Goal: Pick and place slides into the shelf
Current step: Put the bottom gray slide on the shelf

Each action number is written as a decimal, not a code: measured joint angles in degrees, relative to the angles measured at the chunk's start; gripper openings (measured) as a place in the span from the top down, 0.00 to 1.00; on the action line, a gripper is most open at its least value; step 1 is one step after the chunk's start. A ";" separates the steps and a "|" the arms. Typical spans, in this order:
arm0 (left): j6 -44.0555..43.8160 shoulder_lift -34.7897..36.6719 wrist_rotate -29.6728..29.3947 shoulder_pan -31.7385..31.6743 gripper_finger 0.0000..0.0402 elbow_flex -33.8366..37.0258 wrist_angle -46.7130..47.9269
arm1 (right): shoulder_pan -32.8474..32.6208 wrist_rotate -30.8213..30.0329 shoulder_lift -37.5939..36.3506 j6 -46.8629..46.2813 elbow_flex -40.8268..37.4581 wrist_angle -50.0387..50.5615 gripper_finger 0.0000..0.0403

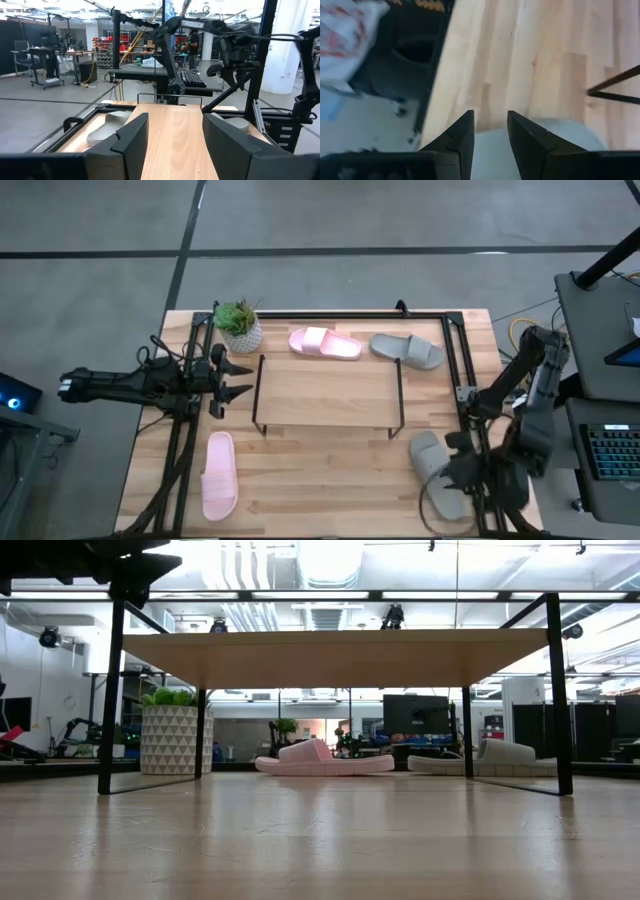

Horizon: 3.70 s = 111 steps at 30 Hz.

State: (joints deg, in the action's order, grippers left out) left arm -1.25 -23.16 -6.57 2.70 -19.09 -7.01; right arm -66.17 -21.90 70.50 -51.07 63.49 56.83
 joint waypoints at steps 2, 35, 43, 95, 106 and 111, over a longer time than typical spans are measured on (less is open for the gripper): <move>-0.03 -0.24 0.00 0.00 0.57 0.00 -0.02 | -1.60 -1.64 4.29 0.01 4.19 4.49 0.73; 0.06 -2.99 -0.39 0.00 0.57 0.00 -0.02 | -8.02 -5.28 34.81 -21.07 17.12 28.48 0.69; 0.08 -3.02 -0.39 0.00 0.57 0.00 0.00 | -7.38 -5.65 36.30 -21.02 16.29 28.24 0.55; 0.10 -4.91 -0.37 0.01 0.57 0.02 0.00 | -5.03 -5.31 36.28 -20.65 -0.75 18.44 0.58; 0.10 -4.93 -0.37 0.01 0.57 0.02 0.00 | -3.48 -6.37 36.28 -20.85 -1.54 18.52 0.71; 0.10 -4.93 -0.37 0.01 0.57 0.02 0.00 | -3.39 -6.26 36.28 -20.67 -1.28 18.64 0.83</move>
State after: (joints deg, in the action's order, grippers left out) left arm -1.15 -28.10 -6.94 2.71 -19.07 -7.01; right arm -69.56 -28.16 106.78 -71.75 62.21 75.47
